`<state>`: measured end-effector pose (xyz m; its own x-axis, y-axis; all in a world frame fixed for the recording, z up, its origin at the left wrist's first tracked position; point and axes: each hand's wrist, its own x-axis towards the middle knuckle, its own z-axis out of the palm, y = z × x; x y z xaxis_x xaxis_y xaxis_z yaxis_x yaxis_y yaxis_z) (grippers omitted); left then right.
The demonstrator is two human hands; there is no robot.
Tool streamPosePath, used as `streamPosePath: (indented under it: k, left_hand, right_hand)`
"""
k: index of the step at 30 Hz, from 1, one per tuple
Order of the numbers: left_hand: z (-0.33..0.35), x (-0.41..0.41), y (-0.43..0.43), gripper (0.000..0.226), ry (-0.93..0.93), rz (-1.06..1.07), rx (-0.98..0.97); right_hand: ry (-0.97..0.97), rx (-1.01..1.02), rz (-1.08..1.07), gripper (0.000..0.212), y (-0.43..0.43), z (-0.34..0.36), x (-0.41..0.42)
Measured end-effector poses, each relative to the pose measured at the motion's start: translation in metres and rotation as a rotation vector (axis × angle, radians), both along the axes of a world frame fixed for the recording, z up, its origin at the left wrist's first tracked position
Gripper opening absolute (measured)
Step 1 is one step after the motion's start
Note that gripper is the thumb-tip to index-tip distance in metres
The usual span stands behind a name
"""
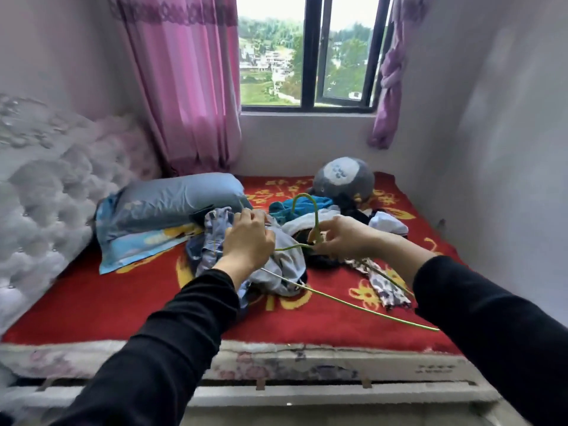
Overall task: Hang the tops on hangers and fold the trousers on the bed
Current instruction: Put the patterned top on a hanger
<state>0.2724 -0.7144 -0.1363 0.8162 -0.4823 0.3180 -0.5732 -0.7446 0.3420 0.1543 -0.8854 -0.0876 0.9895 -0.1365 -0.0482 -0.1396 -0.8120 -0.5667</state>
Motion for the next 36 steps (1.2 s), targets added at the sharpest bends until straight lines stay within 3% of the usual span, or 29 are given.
streamPosePath:
  k: [8, 16, 27, 30, 36]
  left_hand:
    - [-0.065, 0.093, -0.171, 0.035, 0.245, -0.138, 0.071]
    - [-0.159, 0.145, -0.323, 0.035, 0.378, -0.219, 0.157]
    - [-0.329, 0.204, -0.491, 0.037, 0.674, -0.081, 0.205]
    - [-0.368, 0.228, -0.525, 0.044, 0.627, -0.101, 0.232]
    - [-0.433, 0.308, -0.591, 0.060, 0.331, -0.130, 0.325]
  right_hand:
    - [0.123, 0.179, -0.319, 0.007, -0.165, -0.054, 0.064]
    - [0.148, 0.264, -0.508, 0.033, -0.316, -0.138, 0.113]
    - [0.193, 0.331, -0.716, 0.030, -0.501, -0.284, 0.193]
    - [0.166, 0.282, -0.754, 0.024, -0.525, -0.334, 0.211]
    - [0.072, 0.172, -0.762, 0.025, -0.565, -0.417, 0.250]
